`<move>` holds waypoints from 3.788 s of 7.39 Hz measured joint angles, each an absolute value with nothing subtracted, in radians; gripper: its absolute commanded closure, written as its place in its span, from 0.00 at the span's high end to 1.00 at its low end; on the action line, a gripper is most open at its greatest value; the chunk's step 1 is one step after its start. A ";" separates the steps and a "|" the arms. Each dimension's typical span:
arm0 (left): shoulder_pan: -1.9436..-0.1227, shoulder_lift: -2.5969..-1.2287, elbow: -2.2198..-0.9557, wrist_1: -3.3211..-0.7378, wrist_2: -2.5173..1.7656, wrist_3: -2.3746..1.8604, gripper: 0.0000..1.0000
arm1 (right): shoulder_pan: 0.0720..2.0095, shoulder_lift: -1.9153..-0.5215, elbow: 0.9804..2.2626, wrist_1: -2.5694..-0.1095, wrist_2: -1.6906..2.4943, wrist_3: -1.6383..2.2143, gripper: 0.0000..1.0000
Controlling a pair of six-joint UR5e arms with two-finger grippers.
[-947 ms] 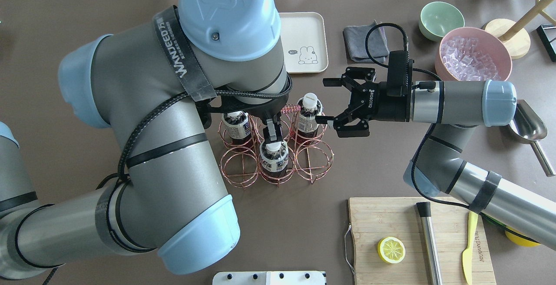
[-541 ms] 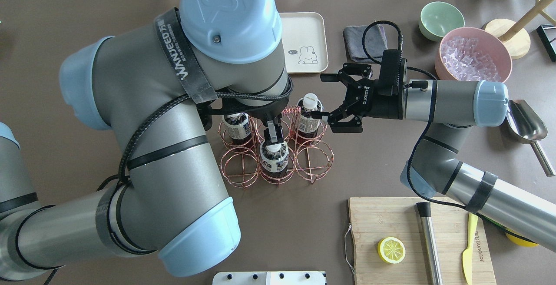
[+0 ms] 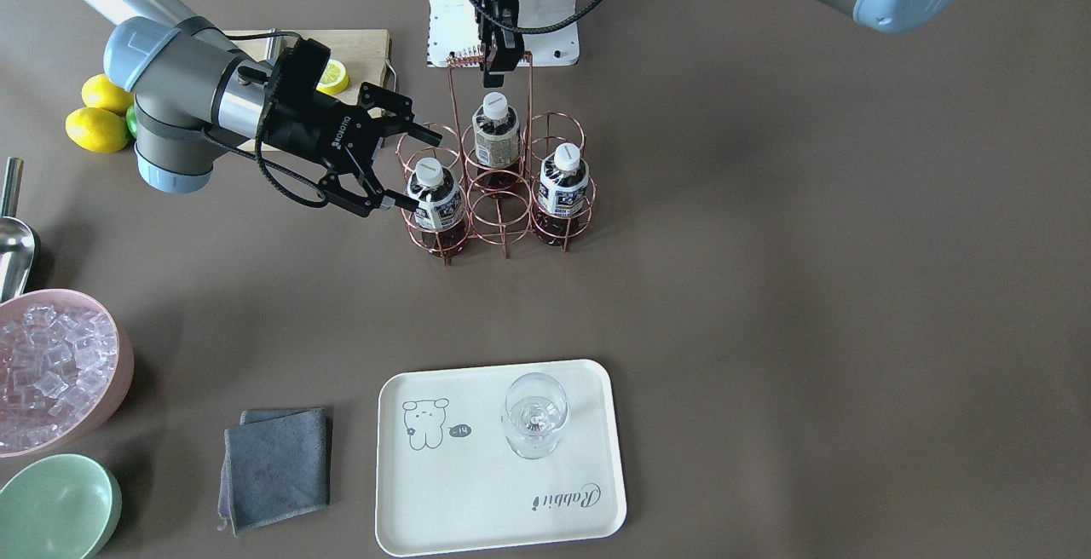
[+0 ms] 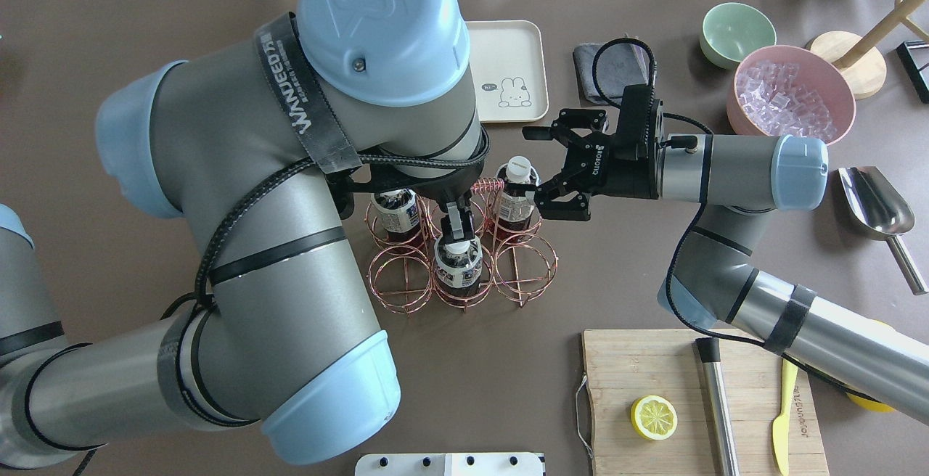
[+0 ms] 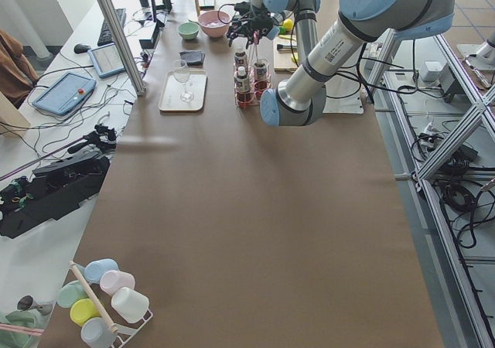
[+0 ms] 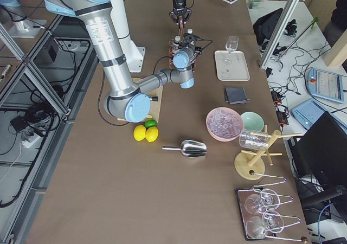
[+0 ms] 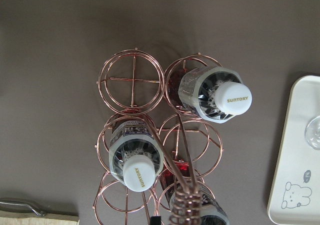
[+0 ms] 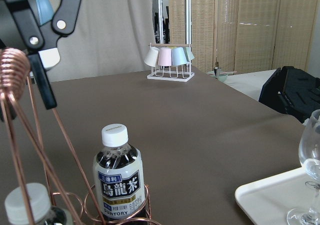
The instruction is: Take tea from basket to plate
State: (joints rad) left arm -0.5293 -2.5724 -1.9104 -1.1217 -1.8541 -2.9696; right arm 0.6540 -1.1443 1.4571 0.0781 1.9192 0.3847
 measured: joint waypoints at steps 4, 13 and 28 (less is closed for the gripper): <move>-0.532 -2.570 -1.919 -1.118 -1.855 -2.969 0.00 | 0.651 -1.150 1.452 0.077 1.920 0.392 0.18; -0.555 -2.538 -1.956 -1.108 -1.856 -2.963 0.00 | 0.655 -1.157 1.507 0.062 1.922 0.464 0.00; -0.897 -2.410 -2.073 -0.996 -2.024 -2.752 0.00 | 0.873 -0.912 1.284 -0.018 1.830 0.406 0.00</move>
State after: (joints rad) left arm -0.8974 -2.4099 -2.0731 -0.9960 -2.0240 -2.7519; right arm 0.8726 -0.9124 1.2837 -0.0178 1.8302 0.4056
